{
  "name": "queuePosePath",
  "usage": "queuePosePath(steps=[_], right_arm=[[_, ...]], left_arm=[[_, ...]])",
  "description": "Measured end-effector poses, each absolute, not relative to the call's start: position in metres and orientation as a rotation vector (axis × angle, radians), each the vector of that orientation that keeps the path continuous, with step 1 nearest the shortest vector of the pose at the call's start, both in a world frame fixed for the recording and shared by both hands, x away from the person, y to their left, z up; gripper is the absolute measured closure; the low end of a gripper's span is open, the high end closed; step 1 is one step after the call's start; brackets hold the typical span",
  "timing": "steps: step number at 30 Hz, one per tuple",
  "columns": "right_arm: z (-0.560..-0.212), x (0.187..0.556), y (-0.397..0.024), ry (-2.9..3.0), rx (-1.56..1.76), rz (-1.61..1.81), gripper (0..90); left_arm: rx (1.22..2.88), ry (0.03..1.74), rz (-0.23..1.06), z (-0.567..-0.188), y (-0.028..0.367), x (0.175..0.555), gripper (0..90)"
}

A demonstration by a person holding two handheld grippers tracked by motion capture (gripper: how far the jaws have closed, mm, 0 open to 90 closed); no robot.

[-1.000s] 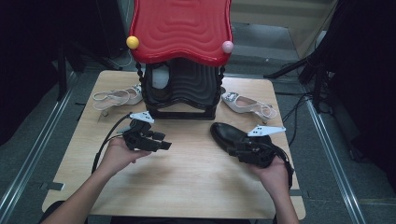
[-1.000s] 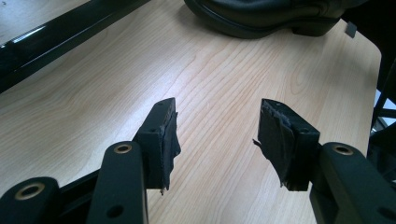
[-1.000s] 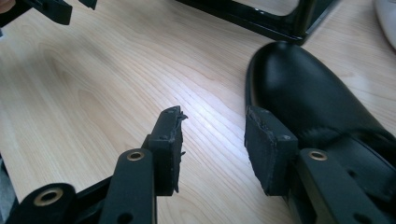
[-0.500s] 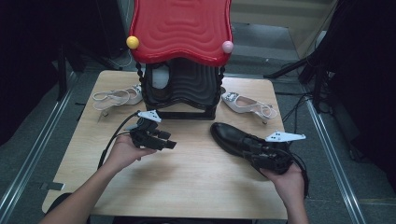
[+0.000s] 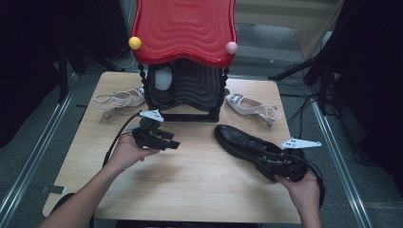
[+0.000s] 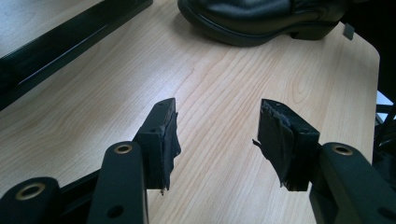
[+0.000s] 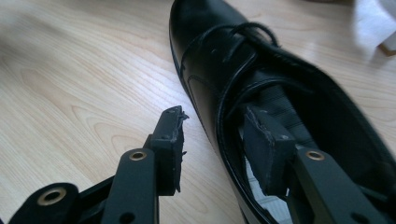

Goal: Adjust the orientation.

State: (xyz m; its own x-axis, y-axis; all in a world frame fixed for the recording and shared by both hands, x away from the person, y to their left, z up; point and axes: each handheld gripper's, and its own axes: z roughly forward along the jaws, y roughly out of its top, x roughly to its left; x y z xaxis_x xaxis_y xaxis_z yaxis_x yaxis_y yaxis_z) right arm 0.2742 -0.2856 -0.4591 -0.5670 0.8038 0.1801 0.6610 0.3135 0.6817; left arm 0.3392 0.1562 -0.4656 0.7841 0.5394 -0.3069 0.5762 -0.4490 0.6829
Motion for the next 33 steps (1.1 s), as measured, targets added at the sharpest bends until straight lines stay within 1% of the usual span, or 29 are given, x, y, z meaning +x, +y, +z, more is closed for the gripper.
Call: queuePosePath(steps=[14,18,22,28,33], right_arm=[[-0.471,0.298,-0.270,2.444,1.386,1.058,62.4],[-0.472,0.304,-0.268,2.451,1.398,1.047,67.1],[-0.476,0.310,-0.266,2.483,1.409,1.075,69.7],[-0.476,0.317,-0.265,2.516,1.426,1.113,80.2],[-0.473,0.317,-0.263,2.526,1.443,1.109,81.7]], left_arm=[[2.138,0.853,-0.047,-0.466,0.165,0.332,48.1],[2.136,0.859,-0.048,-0.468,0.167,0.329,48.1],[2.138,0.864,-0.045,-0.470,0.169,0.328,48.2],[2.127,0.871,-0.036,-0.470,0.173,0.326,48.5],[2.115,0.872,-0.035,-0.469,0.176,0.325,49.5]])
